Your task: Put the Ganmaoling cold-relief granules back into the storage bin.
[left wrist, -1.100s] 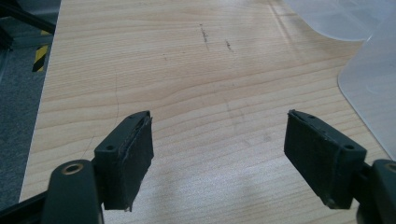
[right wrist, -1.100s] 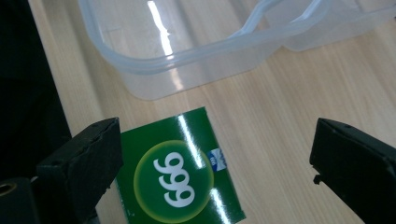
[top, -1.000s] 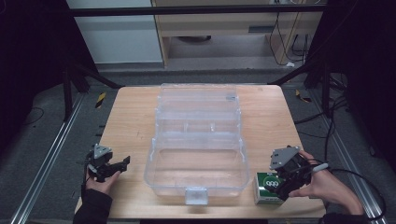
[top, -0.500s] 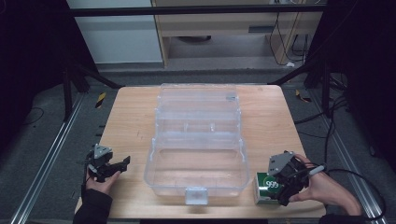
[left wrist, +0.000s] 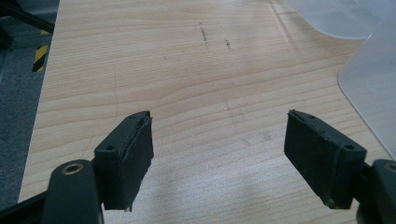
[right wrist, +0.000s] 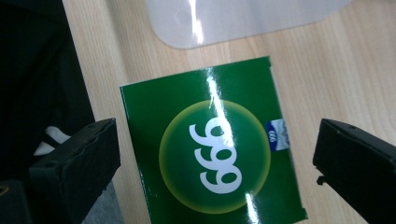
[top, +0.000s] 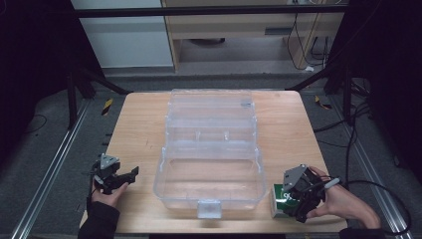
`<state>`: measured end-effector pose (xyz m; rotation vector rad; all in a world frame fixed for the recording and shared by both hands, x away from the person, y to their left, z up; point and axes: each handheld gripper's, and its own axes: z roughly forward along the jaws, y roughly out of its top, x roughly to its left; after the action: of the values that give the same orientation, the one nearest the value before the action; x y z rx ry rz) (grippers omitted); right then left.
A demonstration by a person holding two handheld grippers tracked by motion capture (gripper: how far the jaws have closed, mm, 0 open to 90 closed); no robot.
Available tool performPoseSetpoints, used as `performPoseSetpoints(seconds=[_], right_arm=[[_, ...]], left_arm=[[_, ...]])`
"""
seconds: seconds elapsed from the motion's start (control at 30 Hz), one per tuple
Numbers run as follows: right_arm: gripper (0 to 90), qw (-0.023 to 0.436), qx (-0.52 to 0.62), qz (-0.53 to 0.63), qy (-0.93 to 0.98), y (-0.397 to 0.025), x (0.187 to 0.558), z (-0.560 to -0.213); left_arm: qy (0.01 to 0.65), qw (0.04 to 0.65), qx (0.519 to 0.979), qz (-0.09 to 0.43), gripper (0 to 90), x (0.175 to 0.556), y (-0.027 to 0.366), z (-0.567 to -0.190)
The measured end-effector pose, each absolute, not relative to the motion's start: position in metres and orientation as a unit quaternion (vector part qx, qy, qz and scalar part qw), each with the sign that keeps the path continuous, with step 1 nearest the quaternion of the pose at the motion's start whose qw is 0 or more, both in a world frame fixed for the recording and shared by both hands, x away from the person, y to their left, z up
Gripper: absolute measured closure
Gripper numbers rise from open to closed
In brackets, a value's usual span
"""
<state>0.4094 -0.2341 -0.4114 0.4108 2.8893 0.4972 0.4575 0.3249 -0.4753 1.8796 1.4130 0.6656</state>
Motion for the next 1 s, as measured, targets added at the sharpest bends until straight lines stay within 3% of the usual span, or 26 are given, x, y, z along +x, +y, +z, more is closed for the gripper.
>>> performPoseSetpoints(seconds=[1.0], right_arm=[[9.7,0.029,0.131,0.114,0.984,-0.229,0.427,-0.446]], left_arm=[[0.543,0.340,0.725,0.253,23.4,0.458,0.324,-0.477]])
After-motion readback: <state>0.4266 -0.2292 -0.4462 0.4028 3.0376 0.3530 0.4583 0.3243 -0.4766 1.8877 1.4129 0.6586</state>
